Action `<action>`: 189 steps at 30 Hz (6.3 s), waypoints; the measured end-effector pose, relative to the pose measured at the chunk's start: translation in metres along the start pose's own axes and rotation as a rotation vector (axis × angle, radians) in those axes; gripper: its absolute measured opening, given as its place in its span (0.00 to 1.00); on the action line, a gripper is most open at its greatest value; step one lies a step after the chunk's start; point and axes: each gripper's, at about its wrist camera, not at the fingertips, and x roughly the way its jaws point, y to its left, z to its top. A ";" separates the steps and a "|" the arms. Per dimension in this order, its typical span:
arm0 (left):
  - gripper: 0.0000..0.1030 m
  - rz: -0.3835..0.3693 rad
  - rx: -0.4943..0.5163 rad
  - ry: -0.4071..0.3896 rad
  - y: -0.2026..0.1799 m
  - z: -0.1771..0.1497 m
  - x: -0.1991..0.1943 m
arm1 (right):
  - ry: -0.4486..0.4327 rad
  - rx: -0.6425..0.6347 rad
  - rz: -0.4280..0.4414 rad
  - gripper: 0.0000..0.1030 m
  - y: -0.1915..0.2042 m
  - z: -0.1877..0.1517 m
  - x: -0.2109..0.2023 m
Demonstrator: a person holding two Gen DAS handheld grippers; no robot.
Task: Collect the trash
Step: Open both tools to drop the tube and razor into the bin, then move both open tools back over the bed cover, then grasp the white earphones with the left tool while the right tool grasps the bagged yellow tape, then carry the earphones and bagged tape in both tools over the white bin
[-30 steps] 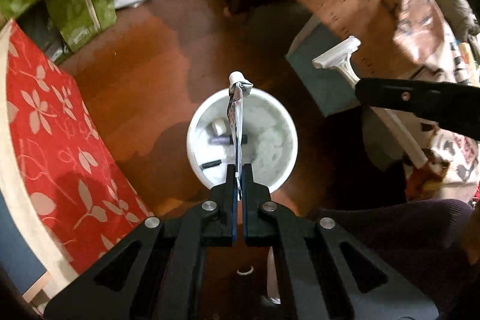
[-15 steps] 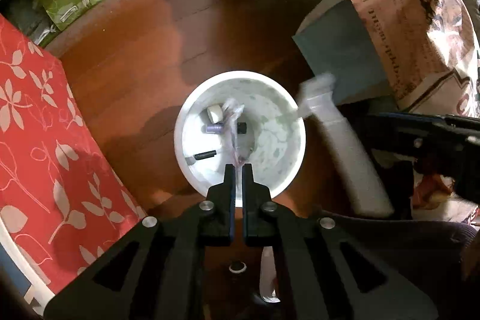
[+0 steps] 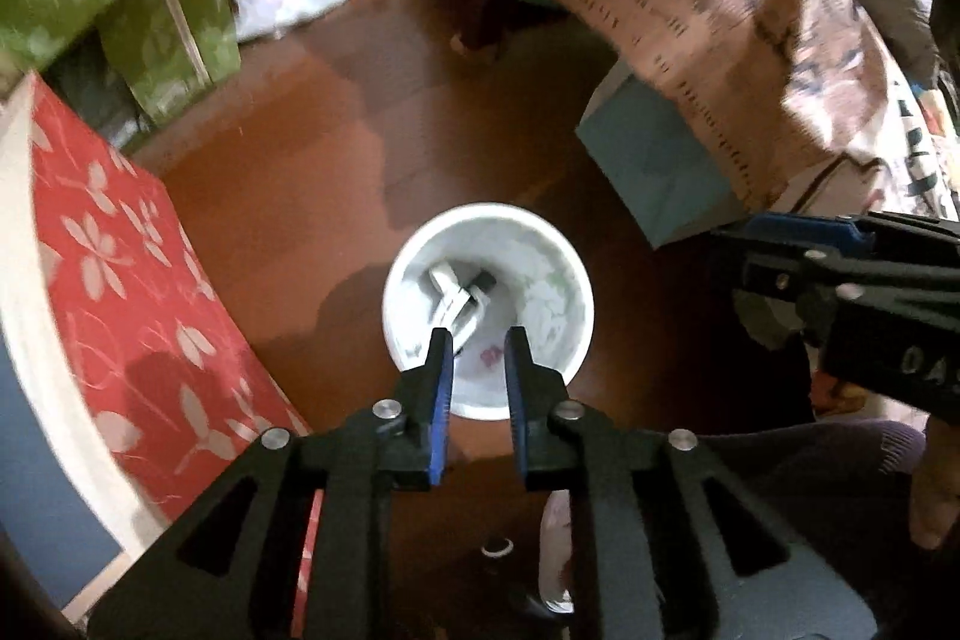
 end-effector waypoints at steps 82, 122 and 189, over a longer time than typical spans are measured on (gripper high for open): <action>0.54 -0.318 0.647 -0.192 -0.502 0.132 -0.039 | -0.536 0.576 -0.347 0.30 -0.400 -0.147 -0.148; 0.06 -0.287 0.694 -0.258 -0.593 0.153 -0.025 | -0.730 0.673 -0.289 0.30 -0.409 -0.221 -0.236; 0.06 0.038 0.053 -0.312 -0.025 0.015 -0.158 | -0.490 -0.012 0.037 0.30 -0.011 -0.051 -0.157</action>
